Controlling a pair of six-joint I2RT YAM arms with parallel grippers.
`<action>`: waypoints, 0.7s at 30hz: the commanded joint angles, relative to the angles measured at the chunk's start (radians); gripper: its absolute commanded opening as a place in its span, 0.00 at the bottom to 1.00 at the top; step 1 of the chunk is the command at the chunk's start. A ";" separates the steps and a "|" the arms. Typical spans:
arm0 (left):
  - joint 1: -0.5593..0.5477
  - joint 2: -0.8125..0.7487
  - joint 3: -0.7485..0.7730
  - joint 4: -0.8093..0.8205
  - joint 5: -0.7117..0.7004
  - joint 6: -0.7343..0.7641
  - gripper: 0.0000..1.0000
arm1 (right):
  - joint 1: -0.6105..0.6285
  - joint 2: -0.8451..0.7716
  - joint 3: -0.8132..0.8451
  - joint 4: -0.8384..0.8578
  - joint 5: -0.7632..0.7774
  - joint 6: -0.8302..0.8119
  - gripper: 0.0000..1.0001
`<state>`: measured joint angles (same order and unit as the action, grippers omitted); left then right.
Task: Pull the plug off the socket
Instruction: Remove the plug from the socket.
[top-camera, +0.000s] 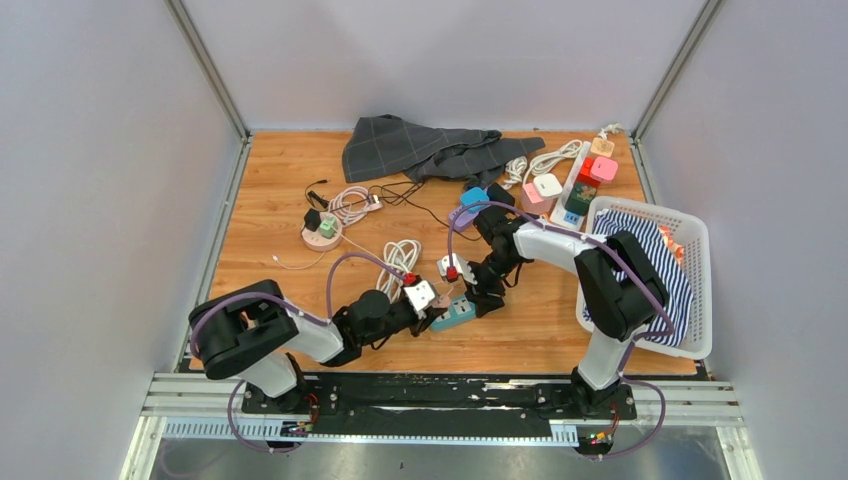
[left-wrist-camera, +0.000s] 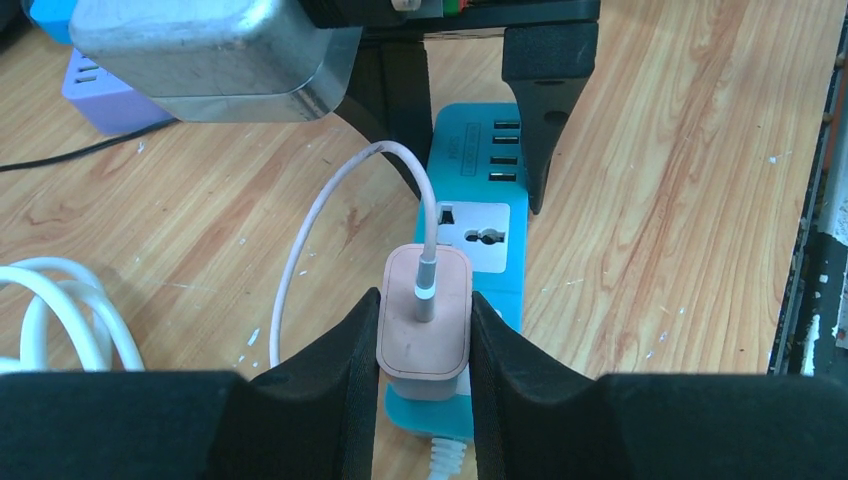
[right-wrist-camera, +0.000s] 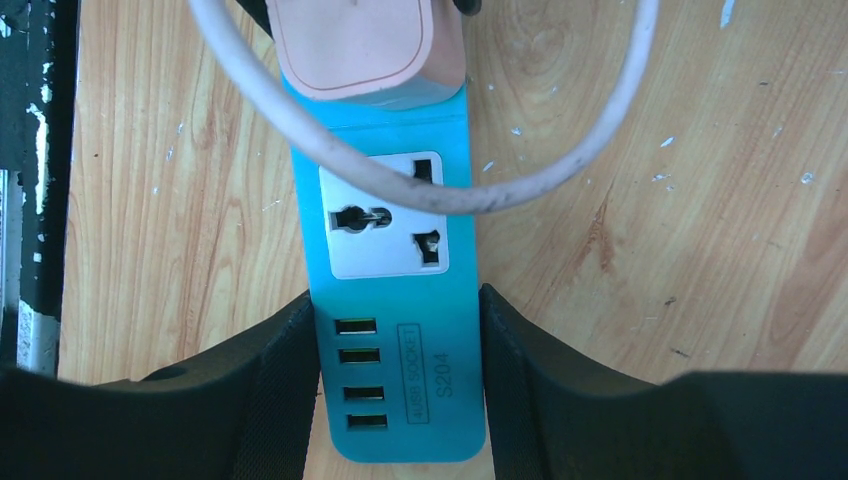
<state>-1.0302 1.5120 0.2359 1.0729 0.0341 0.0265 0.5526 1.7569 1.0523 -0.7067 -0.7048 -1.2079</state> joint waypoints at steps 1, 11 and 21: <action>-0.033 0.079 -0.053 0.024 0.048 -0.016 0.00 | 0.013 0.033 -0.031 -0.002 0.100 0.056 0.00; -0.044 0.068 -0.082 0.061 0.063 -0.311 0.00 | 0.029 0.027 -0.032 -0.005 0.114 0.042 0.00; -0.182 0.097 -0.073 0.049 -0.121 0.024 0.00 | 0.032 0.024 -0.053 -0.002 0.170 0.017 0.00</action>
<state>-1.1698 1.5440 0.1638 1.2266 -0.1272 0.0051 0.5884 1.7432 1.0386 -0.7467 -0.6838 -1.2324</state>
